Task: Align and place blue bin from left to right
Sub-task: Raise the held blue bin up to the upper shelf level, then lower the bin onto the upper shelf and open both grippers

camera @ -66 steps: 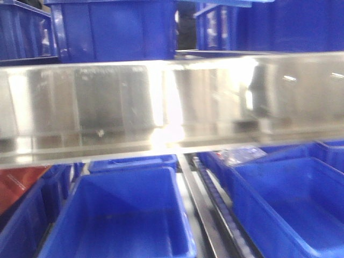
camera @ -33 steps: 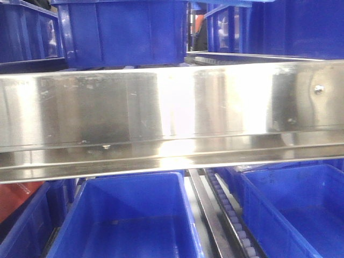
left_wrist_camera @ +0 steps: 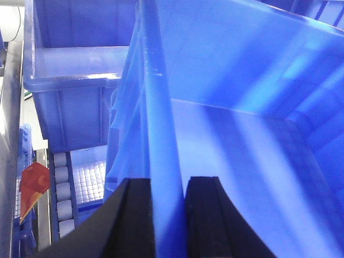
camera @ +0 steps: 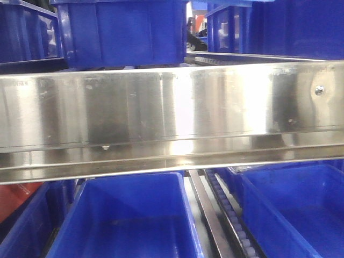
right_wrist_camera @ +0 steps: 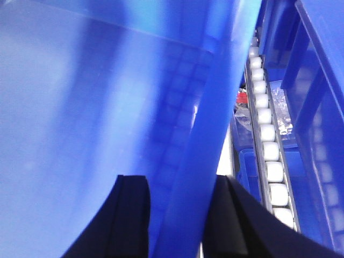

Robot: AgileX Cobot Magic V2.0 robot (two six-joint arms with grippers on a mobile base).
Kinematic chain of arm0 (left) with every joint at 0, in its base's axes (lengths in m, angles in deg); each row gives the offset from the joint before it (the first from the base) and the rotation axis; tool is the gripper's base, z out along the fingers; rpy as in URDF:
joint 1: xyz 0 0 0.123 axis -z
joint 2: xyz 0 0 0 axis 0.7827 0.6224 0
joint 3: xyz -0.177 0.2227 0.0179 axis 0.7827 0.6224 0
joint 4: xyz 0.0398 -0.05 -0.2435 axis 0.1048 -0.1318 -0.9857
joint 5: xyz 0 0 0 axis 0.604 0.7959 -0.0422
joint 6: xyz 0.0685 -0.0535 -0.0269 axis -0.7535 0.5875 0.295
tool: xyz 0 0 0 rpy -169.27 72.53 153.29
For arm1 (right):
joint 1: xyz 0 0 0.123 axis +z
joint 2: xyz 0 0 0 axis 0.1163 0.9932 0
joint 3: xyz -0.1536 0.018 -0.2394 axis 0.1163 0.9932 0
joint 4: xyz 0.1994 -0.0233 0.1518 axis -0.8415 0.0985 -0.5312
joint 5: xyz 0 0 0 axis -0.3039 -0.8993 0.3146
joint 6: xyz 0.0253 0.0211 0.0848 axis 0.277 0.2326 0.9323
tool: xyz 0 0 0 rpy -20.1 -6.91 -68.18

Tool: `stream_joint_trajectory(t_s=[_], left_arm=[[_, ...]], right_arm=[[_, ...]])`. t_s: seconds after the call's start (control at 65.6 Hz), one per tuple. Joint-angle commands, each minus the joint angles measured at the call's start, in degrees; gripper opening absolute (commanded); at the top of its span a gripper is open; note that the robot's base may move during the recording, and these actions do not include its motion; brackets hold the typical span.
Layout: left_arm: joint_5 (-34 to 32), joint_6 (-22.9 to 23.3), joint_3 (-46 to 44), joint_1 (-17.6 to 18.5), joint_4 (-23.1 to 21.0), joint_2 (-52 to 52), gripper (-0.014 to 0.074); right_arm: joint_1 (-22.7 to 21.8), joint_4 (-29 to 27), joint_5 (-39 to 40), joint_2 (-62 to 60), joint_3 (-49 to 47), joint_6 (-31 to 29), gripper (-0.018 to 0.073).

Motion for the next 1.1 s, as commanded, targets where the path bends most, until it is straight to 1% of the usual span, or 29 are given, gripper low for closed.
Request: stream_joint_trajectory(t_s=[0.0, 0.259, 0.35, 0.411, 0.487, 0.625, 0.716, 0.838, 1.021, 1.082], left_arm=[[-9.3, -0.6, -0.9, -0.1, 0.1, -1.2, -0.0111], [-9.3, -0.6, -0.9, -0.1, 0.1, -1.2, -0.0111], [-9.3, -0.6, -0.9, -0.1, 0.0, -1.2, -0.0111], [-9.3, -0.6, -0.9, -0.1, -0.1, -1.2, -0.0111], [-8.6, -0.6, -0.9, -0.1, -0.5, -1.2, -0.0111], [-5.7, -0.6, -0.9, -0.2, 0.0, -0.6, -0.0111], [-3.7, -0.4, -0.9, -0.2, 1.9, 0.6, -0.0111], [-0.5, 1.4, -0.9, -0.2, 5.6, 2.2, -0.0111], [3.4, 1.6, -0.9, -0.2, 8.4, 4.9, -0.0111], [4.0, 2.8, -0.9, -0.2, 9.5, 5.8, -0.0111]], right_arm=[[0.2, 1.0, 4.0, -1.1, -0.7, -2.4, -0.0153], [0.2, 1.0, 4.1, -1.1, -0.7, -2.4, -0.0153], [0.2, 1.0, 5.9, -1.1, -0.7, -2.4, -0.0153], [0.2, 0.9, 5.1, -1.3, -0.7, -2.4, -0.0153], [0.2, 0.7, 5.1, -1.4, -0.8, -2.4, -0.0153], [-1.1, 0.6, 8.9, -1.1, -0.8, -3.6, -0.0153], [-2.4, 0.4, 11.8, -0.4, -0.8, -3.6, -0.0153], [-3.6, 0.2, 13.9, 1.7, -0.8, -3.6, -0.0153], [-3.9, 0.2, 16.1, 5.6, -0.8, -3.6, -0.0153], [-3.9, 0.2, 16.9, 7.0, -0.8, -3.6, -0.0153]])
